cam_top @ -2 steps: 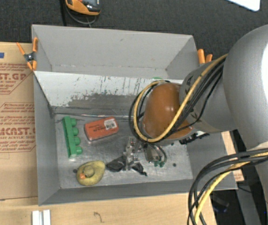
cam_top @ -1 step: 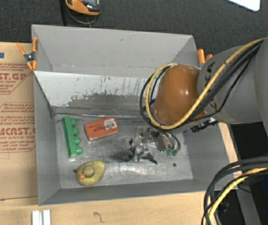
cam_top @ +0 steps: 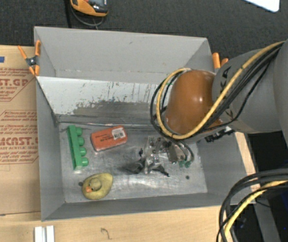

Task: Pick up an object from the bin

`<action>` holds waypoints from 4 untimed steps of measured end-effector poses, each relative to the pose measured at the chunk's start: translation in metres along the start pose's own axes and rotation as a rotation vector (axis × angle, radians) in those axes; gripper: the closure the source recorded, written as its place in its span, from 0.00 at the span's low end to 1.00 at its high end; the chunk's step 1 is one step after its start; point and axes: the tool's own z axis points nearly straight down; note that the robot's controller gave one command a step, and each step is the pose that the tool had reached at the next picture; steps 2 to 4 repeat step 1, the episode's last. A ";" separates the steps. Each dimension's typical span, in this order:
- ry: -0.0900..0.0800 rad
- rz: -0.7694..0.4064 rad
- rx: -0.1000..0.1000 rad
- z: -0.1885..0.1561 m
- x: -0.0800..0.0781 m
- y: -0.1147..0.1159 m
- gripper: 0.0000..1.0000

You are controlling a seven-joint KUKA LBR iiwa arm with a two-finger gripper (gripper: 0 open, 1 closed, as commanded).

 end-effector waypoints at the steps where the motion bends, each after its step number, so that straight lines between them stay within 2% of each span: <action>1: -0.001 0.020 0.000 -0.080 0.004 0.002 1.00; 4: -0.001 0.020 0.000 -0.080 0.004 0.002 1.00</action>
Offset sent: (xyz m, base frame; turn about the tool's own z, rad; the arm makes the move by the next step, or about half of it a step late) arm 0.0000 0.0000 0.0000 0.0000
